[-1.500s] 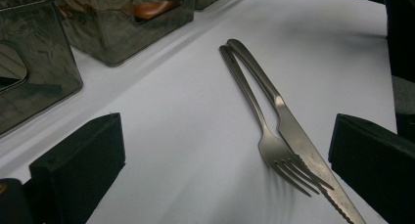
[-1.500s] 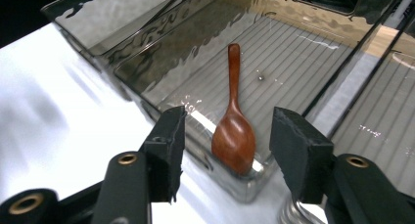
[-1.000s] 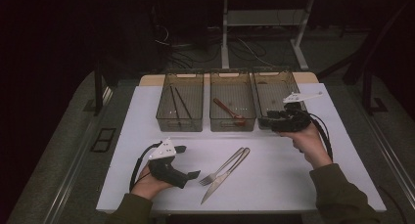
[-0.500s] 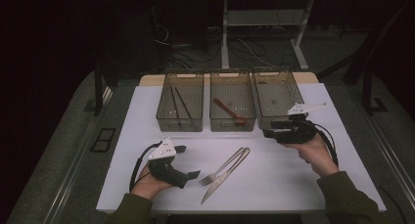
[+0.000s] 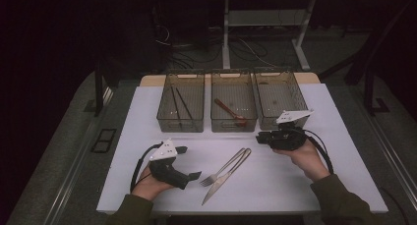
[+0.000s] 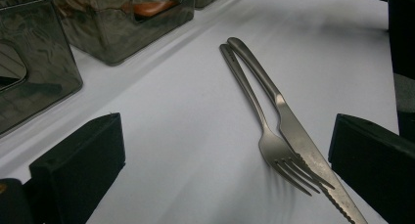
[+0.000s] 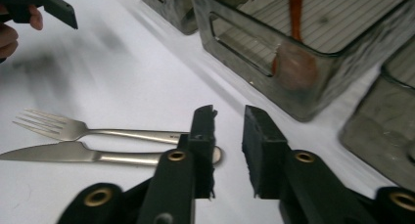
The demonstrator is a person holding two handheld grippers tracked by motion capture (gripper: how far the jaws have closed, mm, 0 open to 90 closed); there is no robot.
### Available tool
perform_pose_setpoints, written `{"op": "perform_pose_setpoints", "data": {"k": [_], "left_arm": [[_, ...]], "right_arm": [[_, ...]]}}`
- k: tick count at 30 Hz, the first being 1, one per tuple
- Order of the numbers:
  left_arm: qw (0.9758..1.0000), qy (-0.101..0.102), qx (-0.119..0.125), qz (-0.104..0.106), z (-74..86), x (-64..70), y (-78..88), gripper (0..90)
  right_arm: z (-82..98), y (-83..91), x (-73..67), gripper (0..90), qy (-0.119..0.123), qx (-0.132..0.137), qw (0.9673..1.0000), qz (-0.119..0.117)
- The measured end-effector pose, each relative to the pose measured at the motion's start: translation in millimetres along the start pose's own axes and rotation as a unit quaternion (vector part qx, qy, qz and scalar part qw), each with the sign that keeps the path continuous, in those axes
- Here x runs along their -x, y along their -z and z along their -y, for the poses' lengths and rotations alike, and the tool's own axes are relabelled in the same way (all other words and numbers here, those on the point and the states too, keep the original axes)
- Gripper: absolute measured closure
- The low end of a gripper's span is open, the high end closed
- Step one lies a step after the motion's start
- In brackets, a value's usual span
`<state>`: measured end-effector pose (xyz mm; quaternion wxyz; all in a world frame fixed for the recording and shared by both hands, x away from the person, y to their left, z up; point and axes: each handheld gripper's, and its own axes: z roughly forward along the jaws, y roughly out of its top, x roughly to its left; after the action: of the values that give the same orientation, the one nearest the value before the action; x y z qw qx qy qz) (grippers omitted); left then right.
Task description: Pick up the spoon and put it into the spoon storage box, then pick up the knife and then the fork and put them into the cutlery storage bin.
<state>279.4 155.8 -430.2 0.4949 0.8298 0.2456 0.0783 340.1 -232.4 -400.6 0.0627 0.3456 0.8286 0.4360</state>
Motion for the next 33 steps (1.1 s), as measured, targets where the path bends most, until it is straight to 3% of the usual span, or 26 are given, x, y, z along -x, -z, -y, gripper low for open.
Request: {"op": "perform_pose_setpoints", "data": {"k": [5,17,27,33], "left_arm": [[1.0000,0.000,0.000,0.000,0.1,0.1,0.1,0.0],[1.0000,0.002,0.002,0.000,0.4,0.0,0.2,0.0],[1.0000,0.001,0.001,0.000,0.5,-0.4,0.9,0.0],[1.0000,0.001,0.003,0.000,0.4,-0.5,0.3,0.0]], "right_arm": [[-0.7,-9.6,-3.5,88.4,0.004,-0.007,0.9999,-0.011],[1.0,-43.7,-14.8,88.7,0.021,-0.047,0.9981,-0.033],[5.9,-66.4,-22.3,88.8,0.042,-0.087,0.9949,-0.028],[6.5,-71.0,-27.4,88.8,0.063,-0.103,0.9925,-0.020]]}}
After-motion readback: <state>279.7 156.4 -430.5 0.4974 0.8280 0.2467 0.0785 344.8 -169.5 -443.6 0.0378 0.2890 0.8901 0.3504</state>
